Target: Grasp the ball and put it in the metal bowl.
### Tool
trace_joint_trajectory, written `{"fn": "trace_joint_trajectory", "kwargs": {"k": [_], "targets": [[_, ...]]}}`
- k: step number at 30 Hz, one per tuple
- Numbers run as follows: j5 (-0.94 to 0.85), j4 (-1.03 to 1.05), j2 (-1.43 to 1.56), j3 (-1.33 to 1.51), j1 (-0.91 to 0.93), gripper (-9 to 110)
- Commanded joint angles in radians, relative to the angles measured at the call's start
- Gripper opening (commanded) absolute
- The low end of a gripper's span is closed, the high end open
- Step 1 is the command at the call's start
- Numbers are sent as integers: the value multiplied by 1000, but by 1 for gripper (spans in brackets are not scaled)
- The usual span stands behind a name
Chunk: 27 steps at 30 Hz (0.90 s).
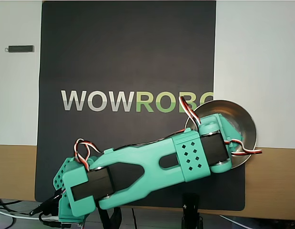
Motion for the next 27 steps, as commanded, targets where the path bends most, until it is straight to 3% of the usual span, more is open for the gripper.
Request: {"fn": "trace_joint_trajectory", "kwargs": {"k": [1,18,27], "targets": [[-5,6,21,-40,-9,5],[3,6,31,-31,-103,5],[5,6,193,117,-213,5]]}}
